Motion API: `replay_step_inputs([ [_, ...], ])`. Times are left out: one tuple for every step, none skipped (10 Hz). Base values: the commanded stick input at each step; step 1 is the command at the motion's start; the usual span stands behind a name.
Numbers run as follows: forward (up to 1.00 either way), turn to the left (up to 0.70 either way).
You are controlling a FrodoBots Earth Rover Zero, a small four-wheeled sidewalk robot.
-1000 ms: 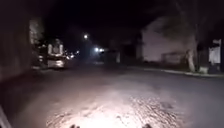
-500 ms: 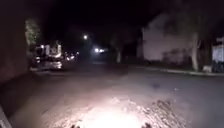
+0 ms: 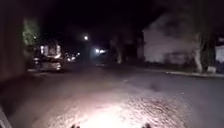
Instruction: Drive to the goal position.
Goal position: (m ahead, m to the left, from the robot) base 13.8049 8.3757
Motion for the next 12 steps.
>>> replay_step_inputs([
  [0.50,0.00],
  [0.50,0.09],
  [0.50,0.27],
  [0.50,0.49],
  [0.50,0.19],
  [0.50,0.00],
  [0.50,0.00],
  [0.50,0.00],
  [0.50,0.00],
  [0.50,0.00],
  [0.50,0.00],
  [0.50,0.00],
])
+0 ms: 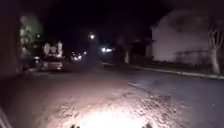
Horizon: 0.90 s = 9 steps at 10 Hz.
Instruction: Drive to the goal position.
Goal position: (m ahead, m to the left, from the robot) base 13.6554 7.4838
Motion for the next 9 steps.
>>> replay_step_inputs([
  [0.50,0.00],
  [0.50,0.00],
  [0.50,0.00],
  [0.50,0.00],
  [0.50,0.00],
  [0.50,0.00],
  [0.50,0.00],
  [0.50,0.00],
  [0.50,0.00],
])
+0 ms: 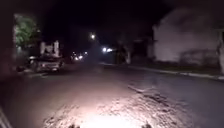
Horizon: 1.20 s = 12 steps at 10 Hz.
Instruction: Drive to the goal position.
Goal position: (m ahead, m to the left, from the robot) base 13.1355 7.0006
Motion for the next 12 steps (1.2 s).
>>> replay_step_inputs([
  [0.50,0.00],
  [0.50,0.00],
  [0.50,0.03],
  [0.50,0.08],
  [0.50,0.36],
  [0.50,0.50],
  [0.50,0.50],
  [0.50,0.50],
  [0.50,0.37],
  [0.50,0.09],
  [0.50,0.01],
  [0.50,0.00],
])
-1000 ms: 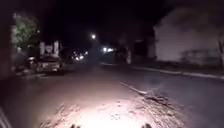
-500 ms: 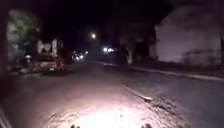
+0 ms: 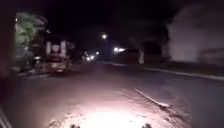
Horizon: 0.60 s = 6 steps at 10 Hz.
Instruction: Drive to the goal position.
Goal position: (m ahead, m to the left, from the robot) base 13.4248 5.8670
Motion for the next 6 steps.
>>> replay_step_inputs([
  [0.50,0.00],
  [0.50,0.00],
  [0.50,0.00],
  [0.50,0.00],
  [0.50,0.00],
  [0.50,0.00],
])
